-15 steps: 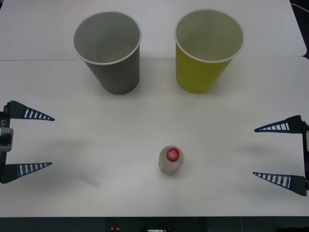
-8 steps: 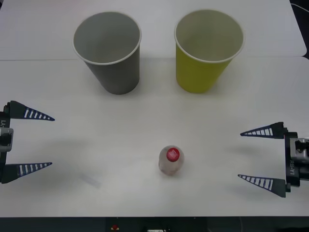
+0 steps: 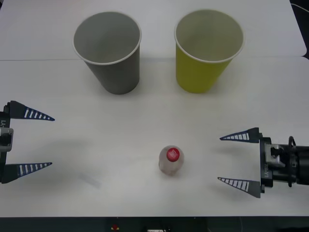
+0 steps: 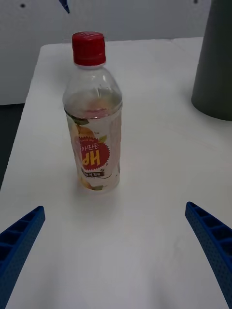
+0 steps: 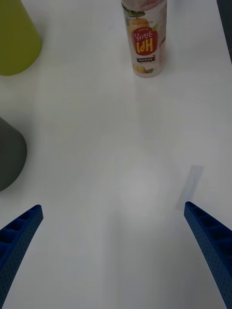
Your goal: Put the can into the green bin and the plastic bottle into the gray bin
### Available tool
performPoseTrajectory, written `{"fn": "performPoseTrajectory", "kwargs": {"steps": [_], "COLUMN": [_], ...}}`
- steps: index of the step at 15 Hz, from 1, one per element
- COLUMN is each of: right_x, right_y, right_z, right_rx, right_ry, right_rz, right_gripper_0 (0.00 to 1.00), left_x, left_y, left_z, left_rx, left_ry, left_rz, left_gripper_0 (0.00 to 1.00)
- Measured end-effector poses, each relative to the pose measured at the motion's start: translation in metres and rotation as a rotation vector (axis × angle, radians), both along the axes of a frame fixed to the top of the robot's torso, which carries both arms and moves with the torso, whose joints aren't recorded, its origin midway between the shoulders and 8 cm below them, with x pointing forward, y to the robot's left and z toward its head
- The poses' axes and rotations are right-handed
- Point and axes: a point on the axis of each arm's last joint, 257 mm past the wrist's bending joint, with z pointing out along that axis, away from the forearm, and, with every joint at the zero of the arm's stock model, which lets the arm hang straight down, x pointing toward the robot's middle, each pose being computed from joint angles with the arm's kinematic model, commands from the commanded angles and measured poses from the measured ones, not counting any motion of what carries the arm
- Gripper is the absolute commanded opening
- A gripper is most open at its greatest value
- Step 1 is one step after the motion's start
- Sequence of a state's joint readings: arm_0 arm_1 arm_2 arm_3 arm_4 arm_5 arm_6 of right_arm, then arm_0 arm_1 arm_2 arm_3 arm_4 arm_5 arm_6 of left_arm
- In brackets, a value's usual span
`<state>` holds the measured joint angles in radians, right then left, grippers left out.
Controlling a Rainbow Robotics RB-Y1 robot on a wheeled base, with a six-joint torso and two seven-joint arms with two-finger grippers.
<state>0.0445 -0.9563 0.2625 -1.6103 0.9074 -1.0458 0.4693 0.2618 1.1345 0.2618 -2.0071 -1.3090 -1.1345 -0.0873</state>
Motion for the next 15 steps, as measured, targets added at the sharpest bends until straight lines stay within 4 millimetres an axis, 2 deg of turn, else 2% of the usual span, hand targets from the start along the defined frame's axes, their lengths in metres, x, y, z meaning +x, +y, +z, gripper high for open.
{"fn": "performPoseTrajectory", "kwargs": {"steps": [7, 15], "right_x": [0.012, 0.025], "right_y": [0.039, 0.109], "right_z": [-0.020, -0.034], "right_rx": [0.098, 0.162], "right_ry": [-0.035, -0.033], "right_rz": [0.056, 0.032], "right_gripper_0": [1.00, 1.00], "left_x": [0.000, 0.000], "left_y": [0.000, 0.000], "left_z": [0.000, 0.000], "left_rx": [0.000, 0.000], "left_ry": [0.000, 0.000], "left_rz": [0.000, 0.000], "left_gripper_0": [1.00, 1.00]}}
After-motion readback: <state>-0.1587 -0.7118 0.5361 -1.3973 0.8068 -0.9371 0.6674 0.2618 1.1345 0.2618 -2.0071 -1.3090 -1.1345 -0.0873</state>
